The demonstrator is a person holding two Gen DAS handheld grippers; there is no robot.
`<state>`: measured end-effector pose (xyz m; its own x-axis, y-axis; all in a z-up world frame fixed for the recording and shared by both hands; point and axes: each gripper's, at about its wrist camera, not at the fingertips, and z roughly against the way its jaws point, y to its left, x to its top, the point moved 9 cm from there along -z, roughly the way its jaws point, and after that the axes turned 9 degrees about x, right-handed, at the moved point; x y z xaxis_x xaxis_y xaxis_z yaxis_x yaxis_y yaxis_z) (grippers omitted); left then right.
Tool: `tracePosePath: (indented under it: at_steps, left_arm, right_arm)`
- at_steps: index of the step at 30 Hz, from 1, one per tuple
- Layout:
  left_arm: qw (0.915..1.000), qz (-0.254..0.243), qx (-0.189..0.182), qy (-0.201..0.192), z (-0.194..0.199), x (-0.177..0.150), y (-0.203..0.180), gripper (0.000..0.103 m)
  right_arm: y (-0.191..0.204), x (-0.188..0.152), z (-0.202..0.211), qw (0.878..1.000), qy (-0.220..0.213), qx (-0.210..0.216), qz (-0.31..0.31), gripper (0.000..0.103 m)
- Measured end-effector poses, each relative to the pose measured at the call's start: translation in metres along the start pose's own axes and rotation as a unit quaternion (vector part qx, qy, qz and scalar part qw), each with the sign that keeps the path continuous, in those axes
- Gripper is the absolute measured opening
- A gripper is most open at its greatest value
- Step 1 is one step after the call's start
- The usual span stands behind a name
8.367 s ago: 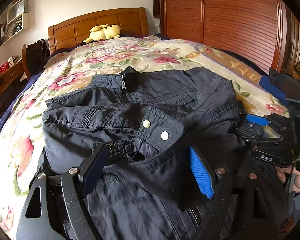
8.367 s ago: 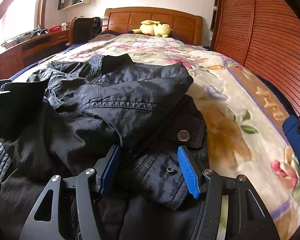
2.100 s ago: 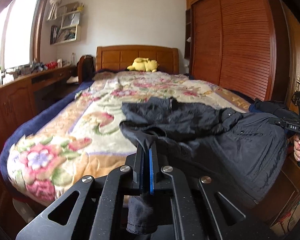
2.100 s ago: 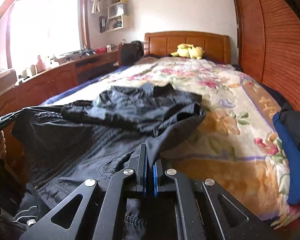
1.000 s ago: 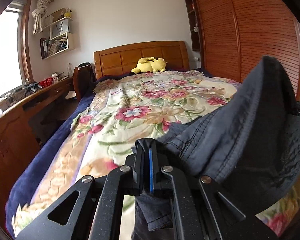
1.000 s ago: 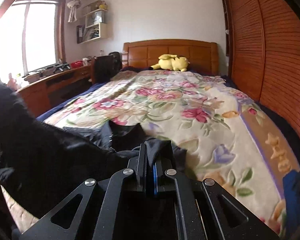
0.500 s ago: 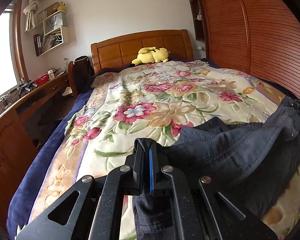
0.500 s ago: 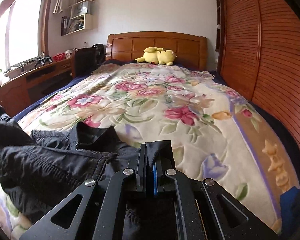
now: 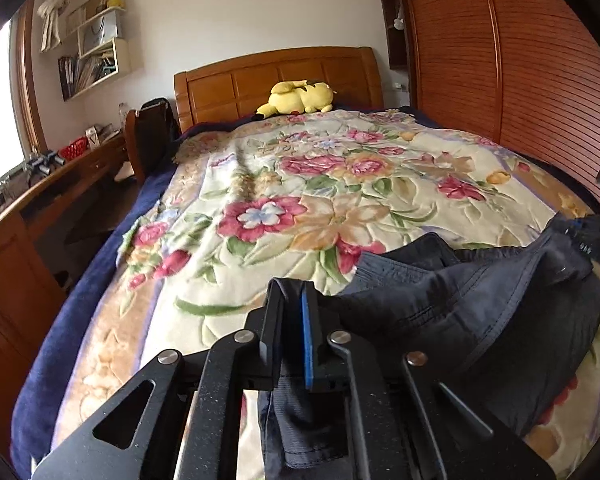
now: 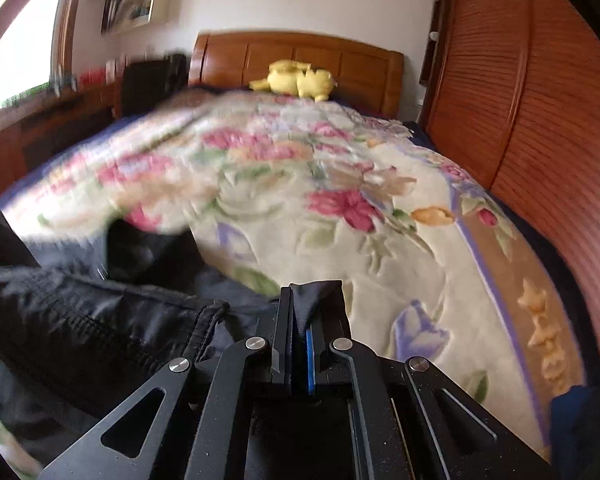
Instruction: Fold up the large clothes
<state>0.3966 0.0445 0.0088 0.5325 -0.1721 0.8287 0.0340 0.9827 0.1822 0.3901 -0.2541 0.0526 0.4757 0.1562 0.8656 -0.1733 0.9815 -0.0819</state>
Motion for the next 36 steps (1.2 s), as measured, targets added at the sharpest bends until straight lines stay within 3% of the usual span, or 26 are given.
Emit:
tracePosePath:
  at_steps: [6, 9, 11, 12, 13, 14, 16, 21, 28, 36]
  left_arm:
    - [0.9998, 0.013, -0.016, -0.007, 0.016, -0.013, 0.003, 0.037]
    - [0.9997, 0.004, -0.02, -0.011, 0.026, -0.023, 0.002, 0.042]
    - [0.9997, 0.002, -0.021, -0.014, 0.032, -0.032, 0.002, 0.055]
    - [0.9996, 0.005, -0.027, -0.013, 0.035, -0.039, 0.002, 0.068]
    - [0.9994, 0.008, -0.033, -0.011, 0.037, -0.044, 0.002, 0.075]
    - [0.999, 0.014, -0.041, -0.008, 0.04, -0.053, 0.003, 0.075]
    - [0.9987, 0.018, -0.047, -0.005, 0.045, -0.069, 0.003, 0.076]
    - [0.9988, 0.007, -0.047, 0.016, 0.046, -0.112, -0.001, 0.076]
    - [0.9979, -0.002, -0.036, 0.054, 0.032, -0.152, -0.001, 0.076]
    - [0.9951, 0.012, -0.025, 0.095, 0.011, -0.179, 0.007, 0.076]
  right_arm:
    - [0.002, -0.002, -0.004, 1.0, 0.014, 0.001, -0.003, 0.004]
    - [0.003, -0.002, 0.001, 1.0, 0.008, 0.012, -0.015, 0.007]
    - [0.004, -0.004, 0.004, 1.0, 0.011, 0.016, -0.017, 0.019]
    - [0.005, -0.006, 0.008, 1.0, 0.01, 0.02, -0.022, 0.026]
    - [0.005, -0.006, 0.015, 0.999, 0.006, 0.026, -0.027, 0.047]
    - [0.005, -0.008, 0.019, 0.999, 0.0, 0.03, -0.03, 0.067]
    - [0.003, -0.013, 0.035, 0.999, -0.015, 0.034, -0.036, 0.077]
    - [-0.009, -0.044, 0.064, 0.998, -0.028, 0.021, -0.045, 0.078]
    - [-0.014, -0.105, 0.084, 0.998, 0.003, 0.028, -0.049, 0.078]
    - [-0.018, -0.13, 0.074, 0.996, 0.037, 0.046, -0.07, 0.078]
